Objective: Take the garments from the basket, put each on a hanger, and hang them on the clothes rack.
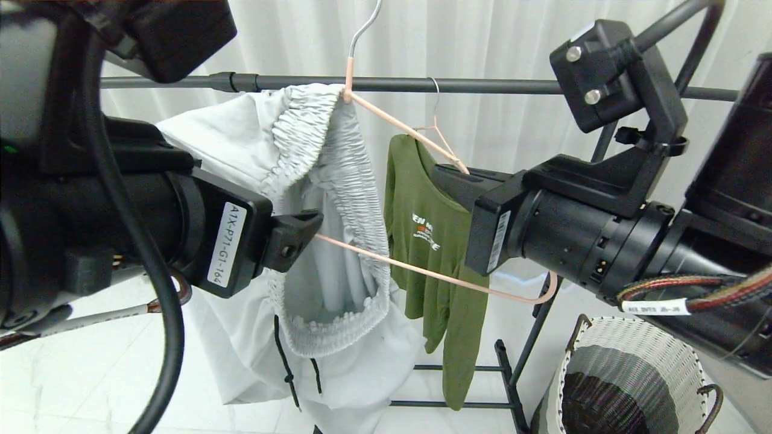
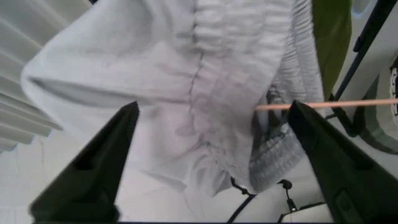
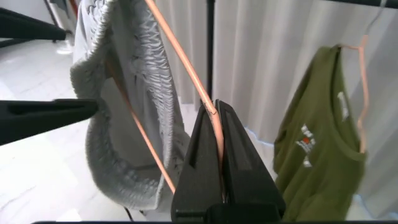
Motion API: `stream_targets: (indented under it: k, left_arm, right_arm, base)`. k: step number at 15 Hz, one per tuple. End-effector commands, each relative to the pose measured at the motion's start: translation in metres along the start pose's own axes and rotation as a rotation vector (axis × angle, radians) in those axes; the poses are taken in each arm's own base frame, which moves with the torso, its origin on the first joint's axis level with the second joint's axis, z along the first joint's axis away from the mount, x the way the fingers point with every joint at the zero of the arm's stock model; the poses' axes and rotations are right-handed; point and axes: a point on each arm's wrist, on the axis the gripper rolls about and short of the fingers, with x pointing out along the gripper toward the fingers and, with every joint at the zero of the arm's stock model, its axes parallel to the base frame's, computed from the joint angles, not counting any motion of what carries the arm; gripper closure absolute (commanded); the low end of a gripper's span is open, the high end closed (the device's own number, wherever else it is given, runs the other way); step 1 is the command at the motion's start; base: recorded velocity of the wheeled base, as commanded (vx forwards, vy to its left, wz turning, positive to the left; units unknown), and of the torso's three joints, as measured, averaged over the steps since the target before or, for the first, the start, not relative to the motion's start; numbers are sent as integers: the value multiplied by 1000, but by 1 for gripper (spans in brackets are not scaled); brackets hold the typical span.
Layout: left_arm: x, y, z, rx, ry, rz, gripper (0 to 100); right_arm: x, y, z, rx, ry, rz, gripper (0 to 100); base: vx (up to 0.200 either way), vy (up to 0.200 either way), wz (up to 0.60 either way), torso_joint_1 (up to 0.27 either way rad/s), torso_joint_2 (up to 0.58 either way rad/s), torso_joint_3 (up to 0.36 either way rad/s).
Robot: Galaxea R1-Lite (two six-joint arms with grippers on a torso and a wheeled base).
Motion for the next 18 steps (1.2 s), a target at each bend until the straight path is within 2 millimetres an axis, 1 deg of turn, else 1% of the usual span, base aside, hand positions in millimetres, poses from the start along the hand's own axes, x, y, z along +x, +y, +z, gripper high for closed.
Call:
stream_targets:
  k: [1,2,3,4,5,6,8,12,13,15,18]
  left_arm:
    - [-18,10,0,-20,-45,-33,0]
    - [-28,16,-2,-23,-70,-55,0]
    - [-33,21,-4,-17,-83,-60,0]
    - [-47,39,-10,33,-119,-57,0]
    - [-55,52,-13,87,-141,-43,0]
    - [-58,61,-17,130,-145,-29,0]
    - [-58,68,-24,195,-141,-56,0]
    - [-48,55,-27,253,-132,-186,0]
    - [-40,48,-32,243,-136,-224,0]
    - [-23,44,-36,218,-161,-169,0]
    - [-11,48,-41,302,-205,-158,0]
  right_arm:
    - [-12,-16,5,-27,-14,-40,100]
    - [-16,-22,5,-45,-14,-55,100]
    - [-18,-25,5,-54,-14,-60,100]
    - [-26,-29,5,-60,-11,-50,100]
    - [-32,-29,3,-65,-2,-44,100]
    - [-36,-30,1,-68,6,-42,100]
    - [-45,-26,-1,-68,9,-21,100]
    - [-54,-8,-1,-63,20,65,100]
    - [-56,-2,-2,-68,23,90,100]
    - [-58,2,-5,-81,31,110,100]
    - [-60,6,-7,-93,36,131,100]
  base:
    - [0,0,0,0,0,0]
    - [0,0,0,0,0,0]
    - [0,0,0,0,0,0]
    - [0,0,0,0,0,0]
    - [0,0,0,0,0,0]
    - [0,0,0,0,0,0]
    - [0,0,0,0,0,0]
    - [0,0,0,0,0,0]
    - [0,0,0,0,0,0]
    - [0,0,0,0,0,0]
    - [0,0,0,0,0,0]
